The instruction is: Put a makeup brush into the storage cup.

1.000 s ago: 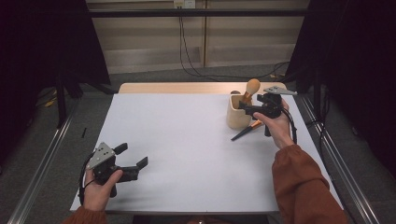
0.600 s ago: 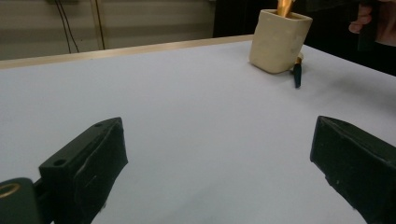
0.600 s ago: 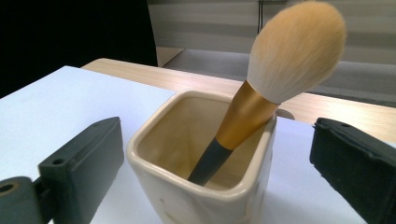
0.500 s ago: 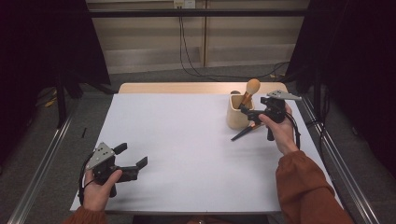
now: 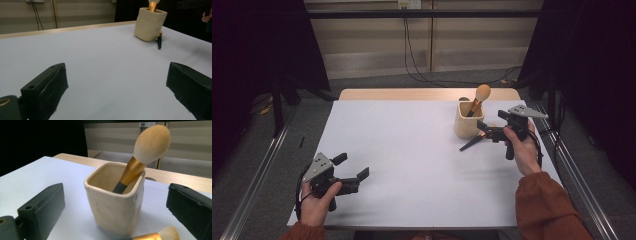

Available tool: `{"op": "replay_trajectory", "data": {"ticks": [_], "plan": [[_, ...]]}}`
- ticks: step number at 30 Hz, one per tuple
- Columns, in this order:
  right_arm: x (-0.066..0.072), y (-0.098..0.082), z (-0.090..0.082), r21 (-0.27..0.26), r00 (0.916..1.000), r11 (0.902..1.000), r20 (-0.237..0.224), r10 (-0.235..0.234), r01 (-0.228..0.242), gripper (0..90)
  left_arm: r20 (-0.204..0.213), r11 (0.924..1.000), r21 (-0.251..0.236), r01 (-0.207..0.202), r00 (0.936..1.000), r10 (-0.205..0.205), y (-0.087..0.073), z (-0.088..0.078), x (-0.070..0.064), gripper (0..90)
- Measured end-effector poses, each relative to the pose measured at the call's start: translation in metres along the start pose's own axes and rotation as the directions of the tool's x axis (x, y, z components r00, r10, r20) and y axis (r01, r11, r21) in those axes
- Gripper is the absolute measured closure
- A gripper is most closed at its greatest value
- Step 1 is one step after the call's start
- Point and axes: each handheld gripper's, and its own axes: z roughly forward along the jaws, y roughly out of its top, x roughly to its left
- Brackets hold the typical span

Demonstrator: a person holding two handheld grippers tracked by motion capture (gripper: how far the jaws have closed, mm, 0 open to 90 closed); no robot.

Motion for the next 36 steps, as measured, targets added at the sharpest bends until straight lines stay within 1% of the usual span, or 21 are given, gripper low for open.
{"op": "replay_trajectory", "data": {"ticks": [3,5,6,7,9,10,14,17,19,23,27,29,31,33,34,36], "plan": [[0.002,-0.003,-0.007,0.002,0.9999,0.9999,0.003,-0.011,0.011,2.1,0.007,1.0,0.0,0.007,0.9999,-0.007,-0.001,0.001,-0.001,3.5],[0.004,-0.005,-0.013,-0.001,0.9996,0.9997,0.008,-0.026,0.026,2.9,0.004,1.0,-0.001,0.009,1.0,-0.009,-0.001,0.001,-0.001,3.5],[0.006,-0.005,-0.016,-0.002,0.9996,0.9996,0.003,-0.027,0.027,2.6,0.003,1.0,-0.001,0.009,1.0,-0.009,-0.001,0.001,-0.001,3.5],[0.007,-0.006,-0.019,-0.007,0.9997,0.9996,-0.003,-0.026,0.026,2.5,0.0,0.9998,-0.009,0.018,0.9998,-0.018,-0.001,0.0,-0.001,3.5],[0.009,-0.007,-0.025,-0.013,0.9994,0.9993,-0.002,-0.036,0.036,2.2,-0.003,0.9997,-0.01,0.021,0.9998,-0.021,-0.001,0.0,-0.001,3.5],[0.01,-0.007,-0.028,-0.017,0.999,0.9989,0.003,-0.045,0.045,2.0,0.004,0.9994,-0.014,0.031,0.9995,-0.031,-0.001,-0.001,0.0,3.5],[0.013,-0.013,-0.037,-0.014,0.9994,0.9993,0.005,-0.035,0.035,1.8,0.002,0.9995,-0.012,0.03,0.9996,-0.03,-0.001,-0.002,0.0,3.5],[0.016,-0.02,-0.043,-0.009,0.9992,0.9992,0.001,-0.04,0.04,1.8,-0.004,0.9995,-0.014,0.03,0.9996,-0.03,-0.002,-0.004,0.0,3.5],[0.017,-0.023,-0.047,-0.014,0.9994,0.9993,0.0,-0.034,0.034,1.8,-0.01,0.9997,-0.011,0.024,0.9997,-0.024,-0.002,-0.006,0.0,3.5],[0.017,-0.03,-0.057,-0.021,0.9996,0.9994,0.008,-0.029,0.029,1.8,-0.01,0.9998,-0.007,0.021,0.9997,-0.021,-0.005,-0.01,0.001,3.5],[0.018,-0.038,-0.068,-0.028,0.9991,0.9989,0.023,-0.036,0.036,1.8,-0.014,0.9995,-0.018,0.027,0.9995,-0.027,-0.005,-0.011,0.001,3.5],[0.019,-0.045,-0.073,-0.029,0.9991,0.999,0.028,-0.033,0.034,2.0,-0.014,0.9995,-0.018,0.026,0.9995,-0.027,-0.005,-0.012,0.001,3.5],[0.02,-0.05,-0.077,-0.035,0.9997,0.9993,0.021,-0.014,0.014,2.0,-0.015,0.9995,-0.02,0.023,0.9996,-0.024,-0.004,-0.011,0.001,3.5],[0.022,-0.054,-0.082,-0.037,0.9994,0.9992,0.032,-0.015,0.017,2.0,-0.014,0.9996,-0.019,0.02,0.9997,-0.02,-0.004,-0.011,0.001,3.5],[0.022,-0.056,-0.083,-0.039,0.9995,0.9992,0.032,-0.009,0.01,2.0,-0.014,0.9997,-0.019,0.017,0.9998,-0.017,-0.004,-0.011,0.001,3.5],[0.022,-0.059,-0.087,-0.04,0.9993,0.9992,0.038,-0.007,0.008,2.0,-0.015,0.9995,-0.022,0.022,0.9996,-0.022,-0.004,-0.011,0.002,3.5]]}}
